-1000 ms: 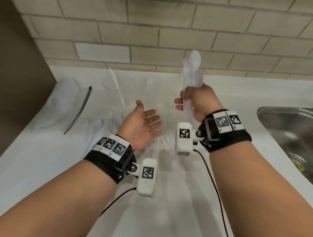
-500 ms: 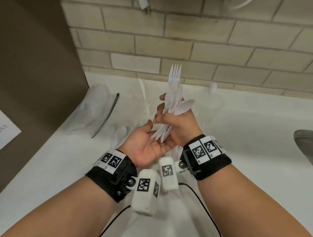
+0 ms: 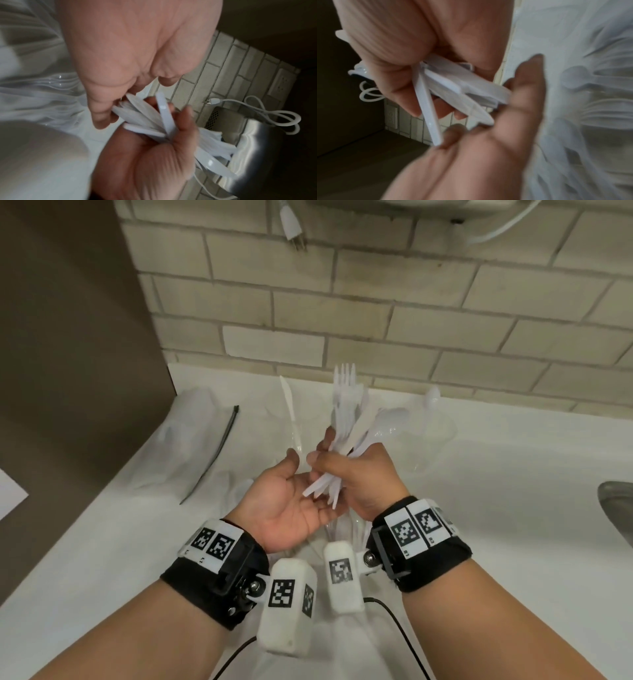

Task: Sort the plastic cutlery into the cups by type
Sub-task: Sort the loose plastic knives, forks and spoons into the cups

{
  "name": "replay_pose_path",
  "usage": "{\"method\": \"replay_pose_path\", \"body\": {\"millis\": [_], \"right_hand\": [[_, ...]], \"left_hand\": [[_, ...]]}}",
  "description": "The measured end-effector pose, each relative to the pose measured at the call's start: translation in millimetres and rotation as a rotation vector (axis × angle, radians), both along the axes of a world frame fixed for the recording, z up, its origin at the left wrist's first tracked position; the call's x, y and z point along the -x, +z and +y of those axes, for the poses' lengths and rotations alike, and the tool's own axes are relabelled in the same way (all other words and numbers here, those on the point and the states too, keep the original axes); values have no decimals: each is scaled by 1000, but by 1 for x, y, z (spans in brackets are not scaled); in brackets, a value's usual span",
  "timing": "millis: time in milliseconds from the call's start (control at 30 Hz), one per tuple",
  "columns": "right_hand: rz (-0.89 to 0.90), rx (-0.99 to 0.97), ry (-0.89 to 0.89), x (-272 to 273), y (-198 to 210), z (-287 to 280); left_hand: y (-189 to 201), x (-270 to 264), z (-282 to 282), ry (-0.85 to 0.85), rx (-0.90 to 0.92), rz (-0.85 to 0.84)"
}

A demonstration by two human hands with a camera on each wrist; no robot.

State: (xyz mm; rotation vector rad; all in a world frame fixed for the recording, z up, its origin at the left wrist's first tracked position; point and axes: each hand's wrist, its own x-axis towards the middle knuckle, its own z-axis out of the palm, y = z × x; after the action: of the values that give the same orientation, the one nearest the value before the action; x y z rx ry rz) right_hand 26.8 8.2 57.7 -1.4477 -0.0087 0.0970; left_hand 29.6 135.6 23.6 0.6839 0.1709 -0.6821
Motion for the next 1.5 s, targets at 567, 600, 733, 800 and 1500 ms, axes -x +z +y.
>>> {"method": "replay_pose_path", "body": {"millis": [567,600,733,800,1500], "right_hand": [[-18,318,284,-21,8,6],[-33,416,228,-23,13,1],[-195,399,-232,-37,32,-12],[-301,351,-251,-43,45,-7],[-157,378,198,-69,60,5]], "left_hand": [[48,-27,0,185,-503,-537],[49,-31,2,240,-425,-494],[45,-40,12,351,-466,-497],[39,-40,13,261,-535,-520],[21,-44,26,25,-682,-701]]}}
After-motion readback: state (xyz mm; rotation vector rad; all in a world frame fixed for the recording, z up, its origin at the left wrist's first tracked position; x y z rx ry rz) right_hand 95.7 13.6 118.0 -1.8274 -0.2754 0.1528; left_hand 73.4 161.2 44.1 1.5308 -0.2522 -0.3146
